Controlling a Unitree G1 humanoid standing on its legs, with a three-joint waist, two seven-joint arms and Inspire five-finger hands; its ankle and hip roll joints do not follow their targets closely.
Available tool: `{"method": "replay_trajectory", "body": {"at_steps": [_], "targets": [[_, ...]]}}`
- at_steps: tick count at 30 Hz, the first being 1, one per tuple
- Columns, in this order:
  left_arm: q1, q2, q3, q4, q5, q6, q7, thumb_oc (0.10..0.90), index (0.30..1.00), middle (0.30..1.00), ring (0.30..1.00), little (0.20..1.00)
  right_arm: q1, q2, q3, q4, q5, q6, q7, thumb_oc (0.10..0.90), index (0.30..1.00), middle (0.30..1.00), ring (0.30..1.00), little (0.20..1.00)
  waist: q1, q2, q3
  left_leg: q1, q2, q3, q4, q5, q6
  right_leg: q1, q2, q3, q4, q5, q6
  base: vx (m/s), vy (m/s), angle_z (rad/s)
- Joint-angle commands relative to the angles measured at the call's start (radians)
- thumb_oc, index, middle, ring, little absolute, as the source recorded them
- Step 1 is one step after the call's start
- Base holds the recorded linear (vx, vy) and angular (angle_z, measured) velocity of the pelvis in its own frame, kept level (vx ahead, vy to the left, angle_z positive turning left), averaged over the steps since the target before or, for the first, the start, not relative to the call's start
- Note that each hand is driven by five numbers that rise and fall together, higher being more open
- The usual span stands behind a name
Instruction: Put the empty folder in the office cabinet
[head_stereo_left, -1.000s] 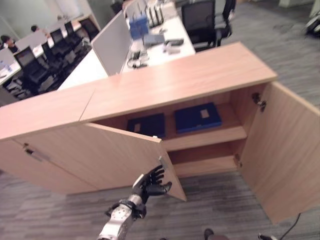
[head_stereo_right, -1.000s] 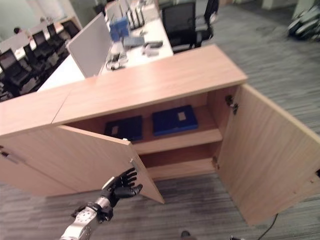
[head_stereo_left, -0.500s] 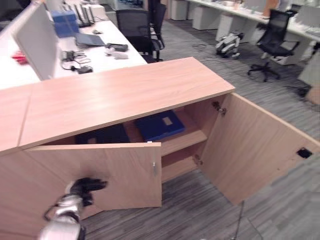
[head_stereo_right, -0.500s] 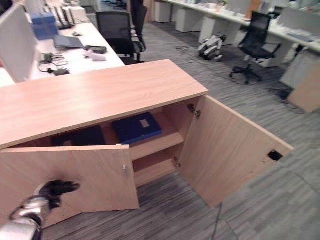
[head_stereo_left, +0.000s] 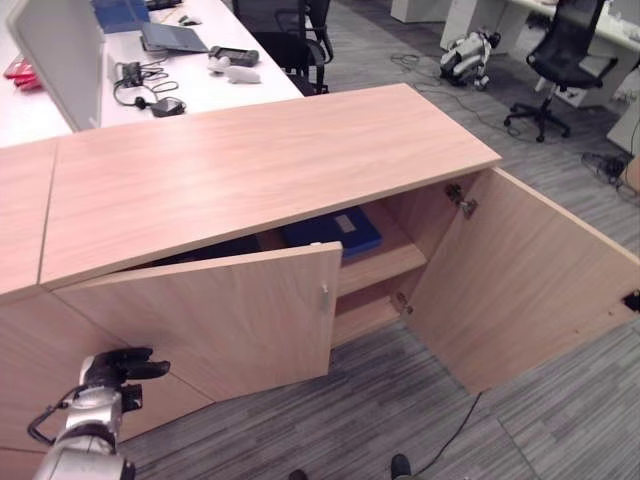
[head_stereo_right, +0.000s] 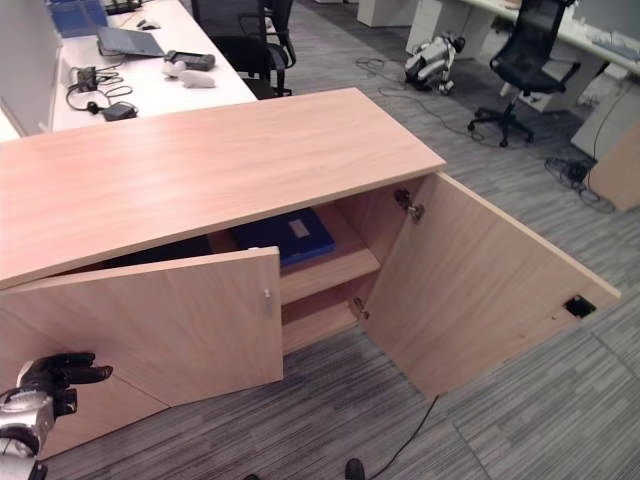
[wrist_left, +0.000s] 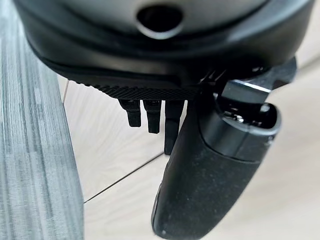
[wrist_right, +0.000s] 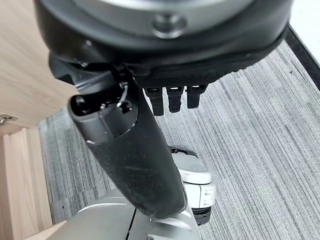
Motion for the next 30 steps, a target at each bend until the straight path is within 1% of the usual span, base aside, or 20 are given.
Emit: {"method": "replay_trajectory", "body": {"at_steps": [1, 4, 5, 6, 7, 9, 11, 13, 14, 16, 17, 18, 20, 23, 24, 25, 26, 27, 28, 30], "targets": [[-0.197, 0.004, 0.02, -0.161, 0.038, -0.209, 0.008, 0.8, 0.9, 0.9, 0.9, 0.9, -0.035, -0.041, 0.001, 0.019, 0.011, -0.028, -0.015, 0.8, 0.9, 0.9, 0.9, 0.9, -0.024, 0.043, -0.069, 0.037, 0.068, -0.043, -0.002, -0.066, -0.079, -0.017, -0.02, -0.014, 0.142, -0.117, 0.053, -0.07, 0.005, -0.06], [-0.087, -0.134, -0.005, -0.249, 0.035, -0.208, -0.001, 0.8, 0.9, 0.9, 0.9, 0.9, -0.084, -0.024, -0.021, -0.004, 0.033, -0.032, -0.03, 0.8, 0.9, 0.9, 0.9, 0.9, -0.01, 0.061, -0.025, 0.027, 0.097, -0.011, -0.002, -0.052, -0.072, -0.111, -0.018, -0.118, 0.31, -0.121, 0.059, -0.12, 0.005, -0.1], [-0.085, -0.135, -0.004, -0.251, 0.035, -0.207, 0.0, 0.8, 0.9, 0.9, 0.9, 0.9, -0.084, -0.026, -0.02, -0.004, 0.033, -0.032, -0.03, 0.8, 0.9, 0.9, 0.9, 0.9, -0.009, 0.062, -0.027, 0.025, 0.096, -0.009, -0.002, -0.052, -0.072, -0.117, -0.019, -0.116, 0.317, -0.124, 0.059, -0.03, -0.015, -0.25], [-0.054, -0.167, -0.014, -0.265, 0.04, -0.204, -0.008, 0.8, 0.9, 0.9, 0.9, 0.9, -0.089, -0.021, -0.025, -0.005, 0.031, -0.03, -0.033, 0.8, 0.9, 0.9, 0.9, 0.9, -0.004, 0.063, -0.02, 0.028, 0.1, 0.002, -0.002, -0.054, -0.072, -0.129, -0.036, -0.148, 0.335, -0.113, 0.059, 0.02, -0.181, -0.34], [0.019, -0.23, -0.046, -0.302, 0.071, -0.196, -0.029, 0.8, 0.9, 0.9, 0.9, 0.9, -0.104, -0.014, -0.03, -0.003, 0.019, -0.022, -0.037, 0.8, 0.9, 0.9, 0.9, 0.9, 0.012, 0.058, -0.022, 0.036, 0.11, 0.03, -0.002, -0.058, -0.079, -0.116, -0.106, -0.22, 0.289, -0.099, 0.05, 0.03, -0.265, -0.28], [0.059, -0.272, -0.088, -0.32, 0.092, -0.185, -0.049, 0.8, 0.9, 0.9, 0.9, 0.9, -0.125, -0.017, -0.033, -0.002, 0.011, -0.019, -0.041, 0.8, 0.9, 0.9, 0.9, 0.9, 0.022, 0.057, -0.018, 0.037, 0.13, 0.038, 0.0, -0.052, -0.095, -0.107, -0.164, -0.251, 0.232, -0.052, 0.046, 0.02, -0.334, -0.44], [0.109, -0.314, -0.131, -0.329, 0.128, -0.181, -0.068, 0.8, 0.9, 0.9, 0.9, 0.9, -0.125, -0.017, -0.031, 0.004, 0.006, -0.016, -0.04, 0.8, 0.9, 0.9, 0.9, 0.9, 0.029, 0.046, -0.029, 0.036, 0.138, 0.041, 0.004, -0.049, -0.112, -0.075, -0.178, -0.247, 0.145, -0.033, 0.048, 0.05, -0.268, -0.68], [0.136, -0.332, -0.134, -0.332, 0.132, -0.18, -0.073, 0.8, 0.9, 0.9, 0.9, 0.9, -0.124, -0.018, -0.034, 0.005, 0.004, -0.015, -0.04, 0.8, 0.9, 0.9, 0.9, 0.9, 0.03, 0.041, -0.035, 0.041, 0.137, 0.044, 0.006, -0.049, -0.117, -0.068, -0.175, -0.225, 0.132, -0.025, 0.052, 0.08, -0.182, -0.46], [0.177, -0.373, -0.152, -0.314, 0.141, -0.172, -0.092, 0.8, 0.9, 0.9, 0.9, 0.9, -0.117, -0.024, -0.037, 0.011, -0.001, -0.013, -0.035, 0.8, 0.9, 0.9, 0.9, 0.9, 0.024, 0.05, -0.046, 0.05, 0.155, 0.05, 0.011, -0.038, -0.133, -0.059, -0.154, -0.201, 0.111, -0.032, 0.053, 0.08, -0.145, -0.24], [0.193, -0.384, -0.156, -0.289, 0.152, -0.17, -0.096, 0.8, 0.9, 0.9, 0.9, 0.9, -0.115, -0.03, -0.033, 0.016, -0.006, -0.015, -0.033, 0.8, 0.9, 0.9, 0.9, 0.9, 0.022, 0.057, -0.055, 0.051, 0.168, 0.054, 0.013, -0.03, -0.142, -0.047, -0.137, -0.201, 0.087, -0.041, 0.051, 0.08, -0.216, -0.15], [0.208, -0.399, -0.157, -0.271, 0.157, -0.168, -0.1, 0.8, 0.9, 0.9, 0.9, 0.9, -0.112, -0.034, -0.03, 0.017, -0.01, -0.016, -0.032, 0.8, 0.9, 0.9, 0.9, 0.9, 0.018, 0.065, -0.058, 0.056, 0.18, 0.056, 0.015, -0.025, -0.15, -0.033, -0.122, -0.202, 0.07, -0.047, 0.046, 0.1, -0.359, -0.26], [0.224, -0.419, -0.146, -0.209, 0.154, -0.157, -0.102, 0.8, 0.9, 0.9, 0.9, 0.9, -0.113, -0.044, -0.016, 0.017, -0.019, -0.023, -0.028, 0.8, 0.9, 0.9, 0.9, 0.9, 0.006, 0.083, -0.062, 0.063, 0.217, 0.067, 0.028, 0.0, -0.171, -0.014, -0.084, -0.198, 0.049, -0.08, 0.028, 0.09, -0.316, -0.31], [0.225, -0.427, -0.14, -0.183, 0.154, -0.155, -0.101, 0.8, 0.9, 0.9, 0.9, 0.9, -0.115, -0.051, -0.01, 0.019, -0.023, -0.023, -0.028, 0.8, 0.9, 0.9, 0.9, 0.9, 0.001, 0.094, -0.062, 0.061, 0.233, 0.069, 0.041, 0.006, -0.178, -0.008, -0.067, -0.196, 0.042, -0.091, 0.019, 0.05, -0.191, -0.4], [0.244, -0.436, -0.105, -0.089, 0.149, -0.143, -0.098, 0.8, 0.9, 0.9, 0.9, 0.9, -0.123, -0.075, 0.011, -0.003, -0.033, -0.032, -0.026, 0.8, 0.9, 0.9, 0.9, 0.9, -0.022, 0.128, -0.053, 0.055, 0.307, 0.075, 0.142, 0.091, -0.218, 0.021, 0.011, -0.176, 0.019, -0.141, -0.027, 0.08, -0.241, -0.33], [0.244, -0.436, -0.105, -0.088, 0.149, -0.143, -0.098, 0.8, 0.9, 0.9, 0.9, 0.9, -0.123, -0.076, 0.011, -0.003, -0.033, -0.032, -0.026, 0.8, 0.9, 0.9, 0.9, 0.9, -0.022, 0.13, -0.052, 0.055, 0.312, 0.074, 0.145, 0.09, -0.221, 0.023, 0.015, -0.176, 0.018, -0.141, -0.029, 0.14, -0.278, -0.36], [0.256, -0.441, -0.093, -0.047, 0.161, -0.137, -0.095, 0.8, 0.9, 0.9, 0.9, 0.9, -0.134, -0.092, 0.012, -0.006, -0.026, -0.036, -0.028, 0.8, 0.9, 0.9, 0.9, 0.9, -0.028, 0.14, -0.034, 0.048, 0.346, 0.049, 0.234, 0.153, -0.233, 0.054, 0.052, -0.156, 0.005, -0.165, -0.051, 0.14, -0.264, -0.74], [0.263, -0.443, -0.09, -0.015, 0.178, -0.129, -0.1, 0.8, 0.9, 0.9, 0.9, 0.9, -0.144, -0.103, 0.008, -0.009, -0.015, -0.038, -0.027, 0.8, 0.9, 0.9, 0.9, 0.9, -0.028, 0.134, -0.025, 0.016, 0.358, 0.016, 0.311, 0.198, -0.23, 0.065, 0.069, -0.135, -0.002, -0.177, -0.076, 0.14, -0.257, -0.82], [0.262, -0.443, -0.09, -0.015, 0.178, -0.129, -0.1, 0.8, 0.9, 0.9, 0.9, 0.9, -0.144, -0.103, 0.008, -0.009, -0.015, -0.038, -0.027, 0.8, 0.9, 0.9, 0.9, 0.9, -0.028, 0.134, -0.026, 0.015, 0.359, 0.016, 0.311, 0.197, -0.23, 0.065, 0.069, -0.135, -0.002, -0.177, -0.076, 0.11, -0.219, -0.62], [0.273, -0.446, -0.097, 0.007, 0.202, -0.123, -0.098, 0.8, 0.9, 0.9, 0.9, 0.9, -0.158, -0.116, 0.01, -0.012, -0.007, -0.037, -0.029, 0.8, 0.9, 0.9, 0.9, 0.9, -0.025, 0.122, -0.014, -0.011, 0.351, -0.018, 0.368, 0.222, -0.22, 0.078, 0.072, -0.117, -0.006, -0.187, -0.092, 0.07, -0.128, -0.39], [0.275, -0.451, -0.099, 0.015, 0.211, -0.123, -0.101, 0.8, 0.9, 0.9, 0.9, 0.9, -0.162, -0.117, 0.014, -0.014, -0.005, -0.035, -0.028, 0.8, 0.9, 0.9, 0.9, 0.9, -0.025, 0.116, -0.011, -0.024, 0.335, -0.036, 0.377, 0.204, -0.208, 0.081, 0.071, -0.108, -0.008, -0.192, -0.094, 0.09, -0.097, -0.51]]}}
